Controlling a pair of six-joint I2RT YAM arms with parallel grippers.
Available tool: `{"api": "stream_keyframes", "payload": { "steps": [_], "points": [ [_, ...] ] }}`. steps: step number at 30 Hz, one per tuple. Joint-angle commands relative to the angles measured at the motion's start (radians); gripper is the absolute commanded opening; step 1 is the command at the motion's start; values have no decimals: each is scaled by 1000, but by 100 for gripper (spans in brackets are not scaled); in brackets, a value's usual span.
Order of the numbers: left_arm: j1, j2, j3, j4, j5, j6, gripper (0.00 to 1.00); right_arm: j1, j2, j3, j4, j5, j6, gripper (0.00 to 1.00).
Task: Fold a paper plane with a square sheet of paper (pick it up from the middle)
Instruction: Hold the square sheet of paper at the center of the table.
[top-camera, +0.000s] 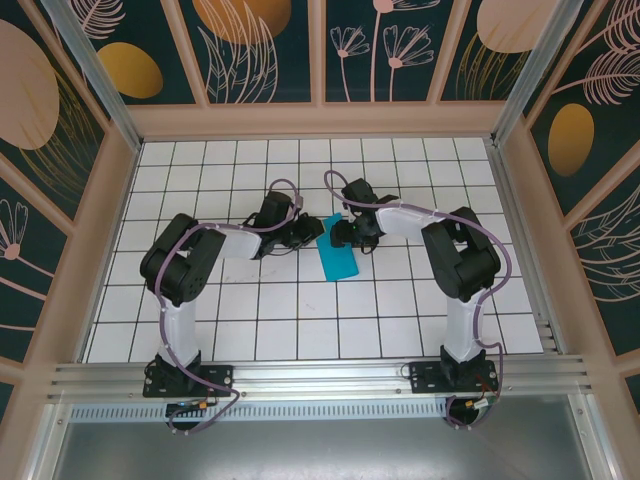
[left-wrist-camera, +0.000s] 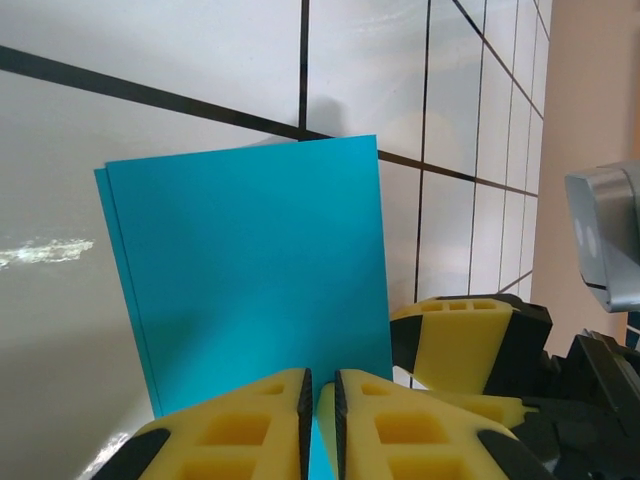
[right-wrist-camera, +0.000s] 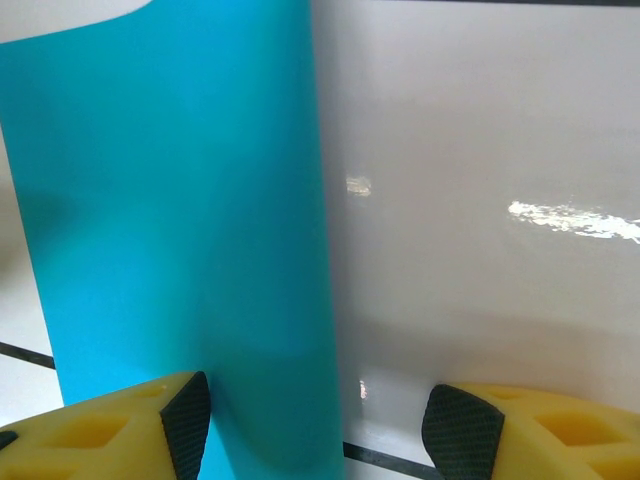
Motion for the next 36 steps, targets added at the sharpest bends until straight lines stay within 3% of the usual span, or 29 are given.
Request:
{"api": "stream_keyframes", "payload": {
  "steps": [1, 26, 36],
  "points": [
    [-12, 25, 37, -39, 2, 0, 16, 17, 267, -96, 72, -29, -3, 67],
    [-22, 56, 83, -281, -139, 34, 8, 21, 244, -91, 69, -35, 1, 67],
    [-23, 62, 49, -346, -197, 32, 1, 13, 38, -21, 28, -49, 94, 67]
  ]
}}
